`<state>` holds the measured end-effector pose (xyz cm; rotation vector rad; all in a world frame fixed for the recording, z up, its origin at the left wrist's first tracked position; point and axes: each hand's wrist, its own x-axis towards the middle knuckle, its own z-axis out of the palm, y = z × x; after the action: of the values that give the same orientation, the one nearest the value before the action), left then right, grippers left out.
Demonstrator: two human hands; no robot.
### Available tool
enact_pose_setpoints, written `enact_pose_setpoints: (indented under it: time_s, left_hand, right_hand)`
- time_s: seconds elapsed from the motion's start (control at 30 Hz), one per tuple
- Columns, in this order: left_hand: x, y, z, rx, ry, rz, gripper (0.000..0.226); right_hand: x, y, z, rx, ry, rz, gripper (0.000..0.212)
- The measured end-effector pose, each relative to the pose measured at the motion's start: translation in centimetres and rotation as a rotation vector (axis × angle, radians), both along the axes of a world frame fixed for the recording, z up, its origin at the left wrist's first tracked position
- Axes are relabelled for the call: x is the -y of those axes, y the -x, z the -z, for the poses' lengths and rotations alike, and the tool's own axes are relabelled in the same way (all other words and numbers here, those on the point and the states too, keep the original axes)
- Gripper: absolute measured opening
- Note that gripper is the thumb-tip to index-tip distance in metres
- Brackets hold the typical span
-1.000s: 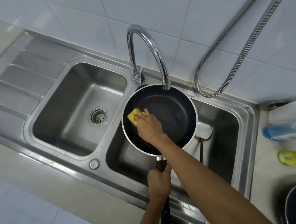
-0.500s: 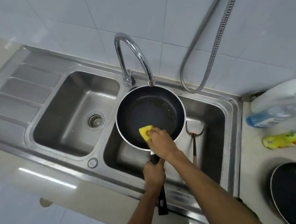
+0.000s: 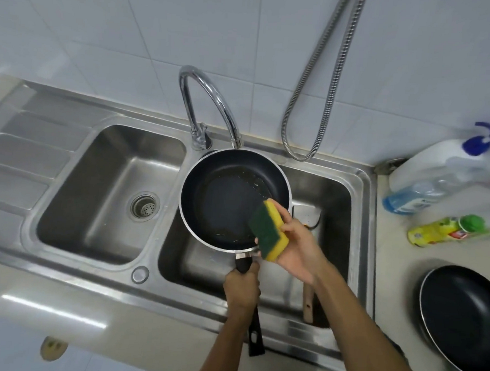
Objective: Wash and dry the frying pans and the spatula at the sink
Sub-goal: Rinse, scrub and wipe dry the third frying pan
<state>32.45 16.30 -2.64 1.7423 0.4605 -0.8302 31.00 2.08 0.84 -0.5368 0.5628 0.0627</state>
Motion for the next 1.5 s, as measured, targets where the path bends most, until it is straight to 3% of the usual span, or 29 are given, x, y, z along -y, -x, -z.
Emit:
enact_pose_setpoints:
  time_s: [0.07,0.2,0.3,0.43,0.53,0.6,0.7,0.87,1.2,1.33,1.4,1.5]
  left_hand:
    - [0.0,-0.1,0.3,0.001,-0.011,0.002,0.032]
    - [0.1,0.0,0.7,-0.013,-0.009,0.004,0.03]
    - [0.1,0.1,1.0,-0.028,-0.013,0.011,0.031]
    - [0.0,0.0,1.0,-0.035,-0.013,0.015,0.033]
    - [0.0,0.1,1.1,-0.029,-0.024,0.025,0.032]
    - [0.0,0.0,1.0,-0.022,-0.037,0.033,0.033]
    - [0.1,-0.2,1.4,0.001,-0.068,0.041,0.035]
    - [0.0,-0.5,2.5,-0.004,-0.112,0.05,0.035]
    - [0.0,-0.5,2.3,0.02,-0.112,0.043,0.032]
    - [0.0,-0.5,2.0,0.026,-0.123,0.051,0.032]
    - [0.0,-0.4,1.7,0.014,-0.126,0.057,0.032]
    - [0.1,-0.3,0.9,0.024,-0.109,0.051,0.029]
  right_hand:
    - [0.7,2.3,0.3,-0.042,-0.026,0.01,0.051]
    - [0.0,5.6,1.6,-0.261,0.035,0.105,0.041]
    - [-1.4,6.0,3.3,-0.518,0.172,0.185,0.024]
    - [-2.7,3.3,5.2,-0.744,0.449,0.047,0.015]
    - [-2.4,0.8,7.9,-0.846,0.683,-0.074,0.029]
    - [-1.5,-0.2,11.0,-0.917,0.735,-0.137,0.048]
    - [-0.2,-1.4,15.7,-0.971,0.805,-0.178,0.058]
    - [-1.6,-2.8,12.7,-0.97,1.084,-0.306,0.032]
    - [-3.2,-3.1,12.1,-0.977,1.181,-0.296,0.031]
    - [-2.5,-3.2,12.1,-0.845,0.985,-0.25,0.034]
    - [-1.4,-2.2,15.3,-0.765,0.856,-0.184,0.04]
    - [-0.2,-1.3,13.5,-0.722,0.792,-0.075,0.023]
